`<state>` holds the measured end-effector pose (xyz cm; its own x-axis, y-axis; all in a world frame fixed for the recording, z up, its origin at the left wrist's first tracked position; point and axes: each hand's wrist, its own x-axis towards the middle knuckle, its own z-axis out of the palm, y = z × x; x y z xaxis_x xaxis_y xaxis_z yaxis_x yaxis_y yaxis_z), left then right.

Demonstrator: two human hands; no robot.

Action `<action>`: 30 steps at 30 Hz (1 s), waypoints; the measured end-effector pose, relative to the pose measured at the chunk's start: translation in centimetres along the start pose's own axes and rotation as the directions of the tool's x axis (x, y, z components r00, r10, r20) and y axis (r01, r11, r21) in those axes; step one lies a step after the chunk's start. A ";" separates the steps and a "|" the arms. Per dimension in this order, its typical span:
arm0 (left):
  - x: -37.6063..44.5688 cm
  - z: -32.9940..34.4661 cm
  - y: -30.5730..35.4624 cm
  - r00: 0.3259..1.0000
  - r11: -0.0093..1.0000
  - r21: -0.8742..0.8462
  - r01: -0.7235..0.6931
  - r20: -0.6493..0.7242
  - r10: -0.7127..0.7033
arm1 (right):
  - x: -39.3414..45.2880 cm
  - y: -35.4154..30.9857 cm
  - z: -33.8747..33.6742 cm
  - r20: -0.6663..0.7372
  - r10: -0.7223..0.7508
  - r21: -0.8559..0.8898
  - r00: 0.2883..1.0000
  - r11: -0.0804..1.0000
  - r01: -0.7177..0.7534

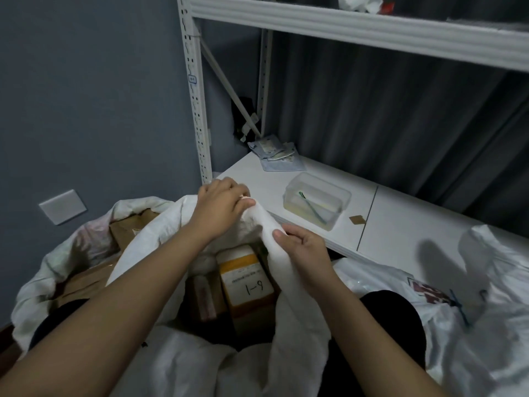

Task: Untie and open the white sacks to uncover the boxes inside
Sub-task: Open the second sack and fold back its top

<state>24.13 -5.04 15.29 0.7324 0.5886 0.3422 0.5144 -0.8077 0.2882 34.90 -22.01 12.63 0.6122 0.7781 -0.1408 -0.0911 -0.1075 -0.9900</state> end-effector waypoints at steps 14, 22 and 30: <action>-1.4 -1.0 5.2 0.837 0.591 -0.598 0.542 0.320 -0.444 | 2.6 -4.8 0.8 0.243 -0.010 -0.090 0.970 0.995 0.033; 1.5 -0.3 6.1 0.775 0.383 -0.717 0.583 0.349 -0.527 | 1.1 -3.5 -2.8 0.111 -0.131 -0.622 0.985 0.764 0.171; 3.4 -1.6 10.5 0.778 0.138 -0.813 0.566 0.470 -0.417 | 2.1 -9.0 -3.3 -0.101 0.060 0.056 0.993 0.997 -0.055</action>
<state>31.27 -11.52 20.95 0.5644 0.7785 -0.2744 0.1228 0.2495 0.9605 39.54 -21.47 21.20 0.6817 0.7038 -0.2000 -0.1685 -0.1149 -0.9790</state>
